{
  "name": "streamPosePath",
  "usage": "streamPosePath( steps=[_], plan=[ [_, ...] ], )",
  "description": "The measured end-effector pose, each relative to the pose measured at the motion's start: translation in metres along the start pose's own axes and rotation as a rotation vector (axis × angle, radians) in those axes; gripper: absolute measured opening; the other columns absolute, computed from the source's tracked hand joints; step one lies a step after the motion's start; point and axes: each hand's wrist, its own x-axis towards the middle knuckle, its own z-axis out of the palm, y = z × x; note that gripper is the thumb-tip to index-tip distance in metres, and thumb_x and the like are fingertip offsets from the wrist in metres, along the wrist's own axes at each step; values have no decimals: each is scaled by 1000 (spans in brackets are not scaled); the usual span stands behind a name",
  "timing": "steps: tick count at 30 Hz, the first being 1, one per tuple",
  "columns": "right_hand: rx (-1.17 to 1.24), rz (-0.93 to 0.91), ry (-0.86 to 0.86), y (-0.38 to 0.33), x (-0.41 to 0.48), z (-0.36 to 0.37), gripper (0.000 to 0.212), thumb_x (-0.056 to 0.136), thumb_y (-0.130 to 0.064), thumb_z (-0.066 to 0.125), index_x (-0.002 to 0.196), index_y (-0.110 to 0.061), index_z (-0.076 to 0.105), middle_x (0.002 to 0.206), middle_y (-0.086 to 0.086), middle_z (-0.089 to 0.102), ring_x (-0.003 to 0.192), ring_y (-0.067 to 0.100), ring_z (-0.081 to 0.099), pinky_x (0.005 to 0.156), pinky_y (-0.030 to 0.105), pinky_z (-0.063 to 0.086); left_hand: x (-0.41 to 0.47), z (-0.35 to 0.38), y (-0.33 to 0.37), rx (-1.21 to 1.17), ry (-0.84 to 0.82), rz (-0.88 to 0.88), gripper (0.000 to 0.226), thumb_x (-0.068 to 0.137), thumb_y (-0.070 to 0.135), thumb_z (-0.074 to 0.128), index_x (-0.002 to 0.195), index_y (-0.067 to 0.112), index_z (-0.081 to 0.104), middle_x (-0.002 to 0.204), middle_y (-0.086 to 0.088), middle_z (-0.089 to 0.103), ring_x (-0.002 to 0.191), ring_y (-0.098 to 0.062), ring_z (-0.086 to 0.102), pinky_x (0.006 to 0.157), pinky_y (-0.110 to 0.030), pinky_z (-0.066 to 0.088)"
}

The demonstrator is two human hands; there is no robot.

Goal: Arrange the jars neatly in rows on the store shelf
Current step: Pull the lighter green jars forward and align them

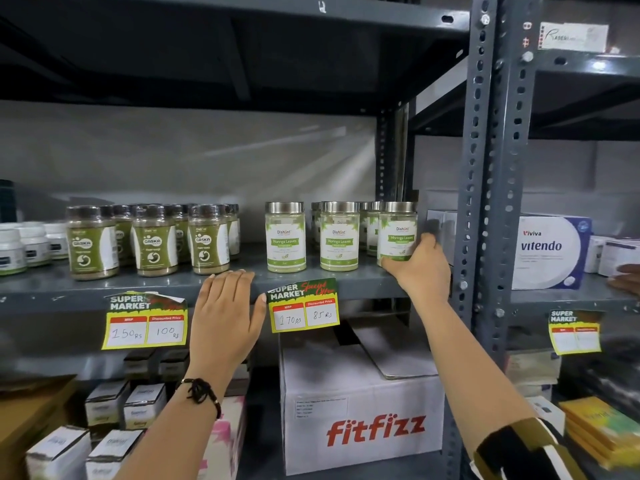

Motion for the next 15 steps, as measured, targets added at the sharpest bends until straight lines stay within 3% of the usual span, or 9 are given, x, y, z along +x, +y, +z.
streamPosePath(
  steps=[3,5,7,10,15],
  plan=[
    [38,-247,225,-14,-23,3,51,76,-22,72,117,1,51,110,18,57,98,32,55,73,32,42,0,1,0,1,6,5,46,90,37,37,112,3,61,108,-14,65,103,-32,58,98,-42,33],
    [96,-309,133,-31,-32,10,42,80,-27,69,111,-1,55,104,14,60,93,27,56,72,26,37,1,1,0,1,10,10,46,90,37,38,111,3,61,107,-14,64,103,-32,58,97,-41,32],
    [108,-259,-46,-45,-31,22,49,78,-43,69,106,-5,55,100,9,61,94,24,56,70,28,39,1,0,0,4,7,14,45,90,36,38,111,3,61,107,-14,64,103,-32,57,98,-40,31],
    [24,-170,-162,-58,-29,34,59,69,-59,69,99,-11,52,98,4,62,94,23,59,65,31,41,1,-1,-1,7,1,16,45,90,37,38,111,4,61,107,-14,64,102,-32,58,98,-39,29],
    [-20,-101,-140,-60,-30,41,50,70,-52,71,96,-13,55,95,3,65,91,24,61,63,29,39,1,0,-3,11,-3,30,44,90,36,40,111,4,61,108,-13,65,103,-31,58,98,-38,29]
  ],
)
